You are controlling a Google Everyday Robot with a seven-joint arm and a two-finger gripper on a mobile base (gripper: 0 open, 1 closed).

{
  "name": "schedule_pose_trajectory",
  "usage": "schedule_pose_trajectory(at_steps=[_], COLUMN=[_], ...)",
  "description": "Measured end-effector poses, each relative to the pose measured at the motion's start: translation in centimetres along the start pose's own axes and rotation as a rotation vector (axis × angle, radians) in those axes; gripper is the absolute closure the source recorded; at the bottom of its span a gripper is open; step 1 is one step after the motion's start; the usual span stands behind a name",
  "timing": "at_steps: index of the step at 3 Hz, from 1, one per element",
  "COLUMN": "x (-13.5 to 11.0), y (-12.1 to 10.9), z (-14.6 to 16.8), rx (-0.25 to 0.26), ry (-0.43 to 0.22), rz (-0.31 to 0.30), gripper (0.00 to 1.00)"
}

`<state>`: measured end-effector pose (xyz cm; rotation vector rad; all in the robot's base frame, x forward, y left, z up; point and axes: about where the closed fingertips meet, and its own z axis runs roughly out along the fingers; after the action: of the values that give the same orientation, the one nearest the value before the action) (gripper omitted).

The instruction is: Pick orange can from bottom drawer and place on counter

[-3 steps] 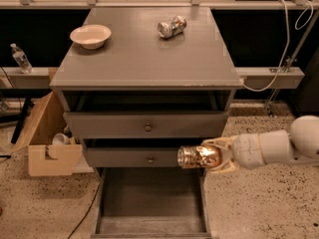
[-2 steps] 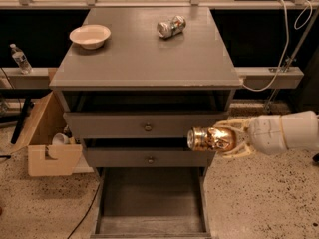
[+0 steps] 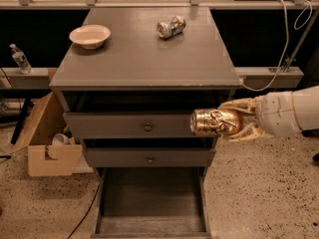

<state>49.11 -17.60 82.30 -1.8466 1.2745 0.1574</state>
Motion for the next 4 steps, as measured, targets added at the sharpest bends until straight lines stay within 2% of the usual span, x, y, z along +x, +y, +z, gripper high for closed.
schedule_pose_trajectory(at_steps=[1,2,3,4], x=[-0.6,-1.4,-1.2,-0.1], y=[-2.8,-7.8,-16.2,-21.9], z=[-0.5,-1.3,-0.6,1.5], rx=[0.05,0.075,0.087,0.087], ry=[-0.026,-0.044,-0.02,0.018], rz=[0.007,0.008,0.061,0.17], gripper=[1.0,1.0,1.0,1.0])
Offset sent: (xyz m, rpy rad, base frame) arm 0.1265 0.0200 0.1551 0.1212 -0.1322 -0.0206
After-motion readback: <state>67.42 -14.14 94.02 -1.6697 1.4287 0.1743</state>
